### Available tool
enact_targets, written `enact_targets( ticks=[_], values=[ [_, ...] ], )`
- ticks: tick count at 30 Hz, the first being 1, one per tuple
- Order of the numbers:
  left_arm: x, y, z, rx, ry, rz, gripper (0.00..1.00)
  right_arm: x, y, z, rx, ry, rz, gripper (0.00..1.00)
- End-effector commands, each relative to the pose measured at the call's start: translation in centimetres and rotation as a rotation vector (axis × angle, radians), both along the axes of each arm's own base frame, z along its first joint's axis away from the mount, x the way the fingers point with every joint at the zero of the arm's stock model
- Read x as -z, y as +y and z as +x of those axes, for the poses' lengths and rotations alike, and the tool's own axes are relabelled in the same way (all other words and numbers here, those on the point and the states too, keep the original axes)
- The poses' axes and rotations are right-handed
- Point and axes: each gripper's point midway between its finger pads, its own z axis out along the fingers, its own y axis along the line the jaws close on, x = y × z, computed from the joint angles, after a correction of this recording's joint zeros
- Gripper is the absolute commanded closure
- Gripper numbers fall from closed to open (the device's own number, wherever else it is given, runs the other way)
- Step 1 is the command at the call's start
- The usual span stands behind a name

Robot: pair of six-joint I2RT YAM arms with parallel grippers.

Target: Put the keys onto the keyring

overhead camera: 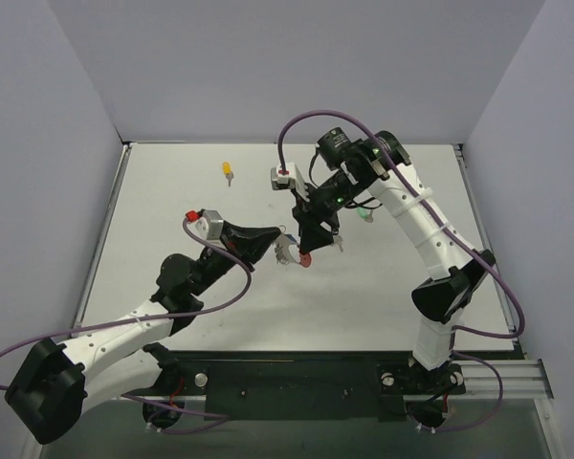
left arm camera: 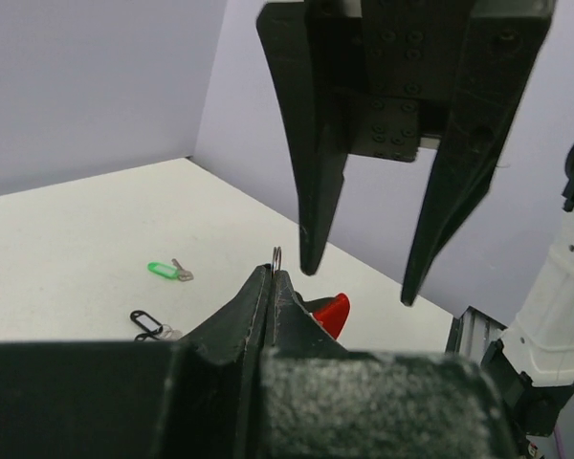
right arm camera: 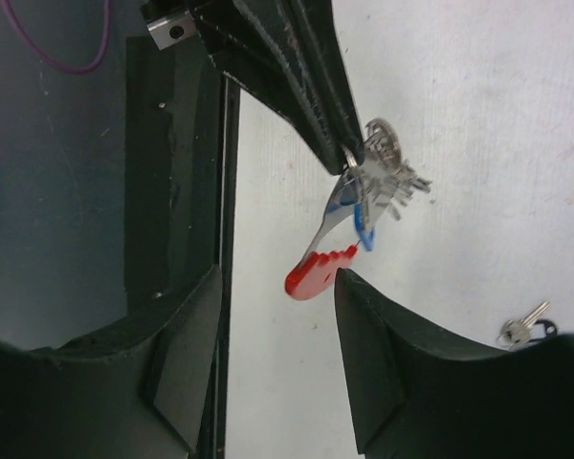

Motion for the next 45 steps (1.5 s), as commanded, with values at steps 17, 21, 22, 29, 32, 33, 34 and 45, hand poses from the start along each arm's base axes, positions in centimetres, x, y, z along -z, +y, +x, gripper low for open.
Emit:
enact_targets(
  ticks=[17, 21, 22, 29, 32, 33, 34, 45],
  values=[
    [-2.3, 4.3, 5.0, -0.334, 0.156, -0.162, 1.00, 4.2, 2.8, 2.7, 0.342, 0.060, -0.169, 0.55],
    [-2.7, 5.3, 5.1, -0.374, 0.169, -0.208, 1.00, 5.0, 3.5, 5.7, 0.513, 0.008, -0.140, 0.55],
    [-2.8, 5.5, 5.1, -0.379, 0.171, -0.218, 1.00, 4.8, 3.5, 5.9, 0.528, -0.001, -0.132, 0.55],
    [-3.3, 5.9, 5.3, -0.400, 0.190, -0.255, 1.00, 5.1, 5.2, 6.8, 0.568, -0.033, -0.111, 0.59],
    [-3.1, 6.3, 5.4, -0.423, 0.206, -0.263, 1.00, 4.6, 5.5, 6.2, 0.557, -0.017, -0.085, 0.59],
    [-2.9, 6.4, 5.5, -0.430, 0.210, -0.261, 1.00, 4.2, 5.5, 6.1, 0.554, -0.017, -0.070, 0.58],
    [-3.0, 6.5, 5.5, -0.433, 0.211, -0.265, 1.00, 3.9, 5.6, 6.1, 0.553, -0.018, -0.053, 0.58],
    [-1.4, 6.7, 6.0, -0.474, 0.236, -0.220, 1.00, 0.7, 4.5, 6.1, 0.615, 0.072, 0.061, 0.56]
  ],
)
